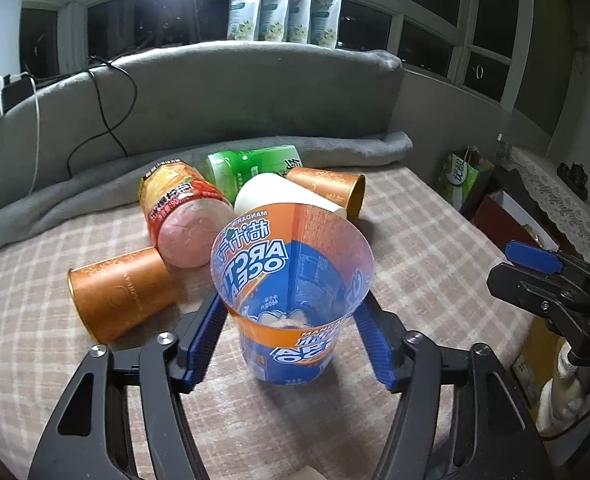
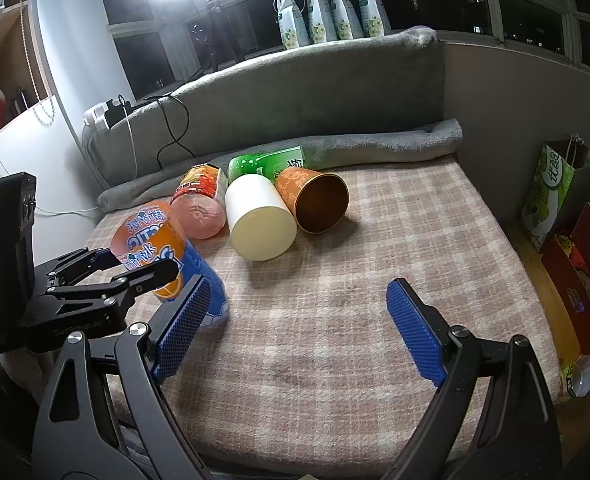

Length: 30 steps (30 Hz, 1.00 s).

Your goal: Flip cup upright

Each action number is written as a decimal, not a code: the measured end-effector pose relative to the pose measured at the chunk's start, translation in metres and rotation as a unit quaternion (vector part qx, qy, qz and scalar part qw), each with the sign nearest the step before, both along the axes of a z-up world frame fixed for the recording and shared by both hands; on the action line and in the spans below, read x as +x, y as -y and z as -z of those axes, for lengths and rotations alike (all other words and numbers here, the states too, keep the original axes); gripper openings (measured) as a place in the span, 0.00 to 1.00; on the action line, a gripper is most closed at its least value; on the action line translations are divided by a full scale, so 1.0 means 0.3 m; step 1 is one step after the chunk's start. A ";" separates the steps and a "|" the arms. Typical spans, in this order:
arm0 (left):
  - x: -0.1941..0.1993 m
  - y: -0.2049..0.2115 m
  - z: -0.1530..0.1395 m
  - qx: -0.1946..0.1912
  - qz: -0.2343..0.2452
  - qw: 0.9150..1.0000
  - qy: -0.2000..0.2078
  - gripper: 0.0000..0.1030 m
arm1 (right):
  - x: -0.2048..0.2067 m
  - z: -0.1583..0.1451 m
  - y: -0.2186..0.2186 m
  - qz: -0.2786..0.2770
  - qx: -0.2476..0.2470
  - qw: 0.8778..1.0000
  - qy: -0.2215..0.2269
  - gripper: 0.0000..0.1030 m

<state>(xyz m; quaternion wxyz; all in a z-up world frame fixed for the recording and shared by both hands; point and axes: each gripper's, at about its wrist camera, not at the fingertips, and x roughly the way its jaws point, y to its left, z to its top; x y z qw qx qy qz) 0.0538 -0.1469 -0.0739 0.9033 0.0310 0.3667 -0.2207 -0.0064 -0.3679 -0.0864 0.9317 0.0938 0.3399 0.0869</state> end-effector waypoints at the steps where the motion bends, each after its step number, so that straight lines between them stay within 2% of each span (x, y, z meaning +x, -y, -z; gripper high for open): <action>1: -0.002 -0.002 -0.003 -0.003 0.002 1.000 0.000 0.71 | -0.001 -0.003 -0.002 0.000 0.001 1.000 0.001 0.89; 14: -0.029 -0.035 -0.032 -0.022 0.006 1.000 -0.002 0.76 | -0.005 -0.036 -0.027 -0.003 0.002 1.000 0.016 0.89; 22: -0.088 -0.112 -0.061 -0.037 0.002 0.999 0.003 0.76 | -0.007 -0.070 -0.057 0.004 -0.013 0.999 0.042 0.89; 26: -0.137 -0.175 -0.087 -0.043 -0.013 0.999 0.023 0.76 | -0.003 -0.089 -0.083 0.013 -0.030 0.998 0.059 0.89; 30: -0.180 -0.254 -0.137 -0.048 -0.060 0.995 0.068 0.76 | -0.004 -0.103 -0.111 0.022 -0.048 0.996 0.073 0.89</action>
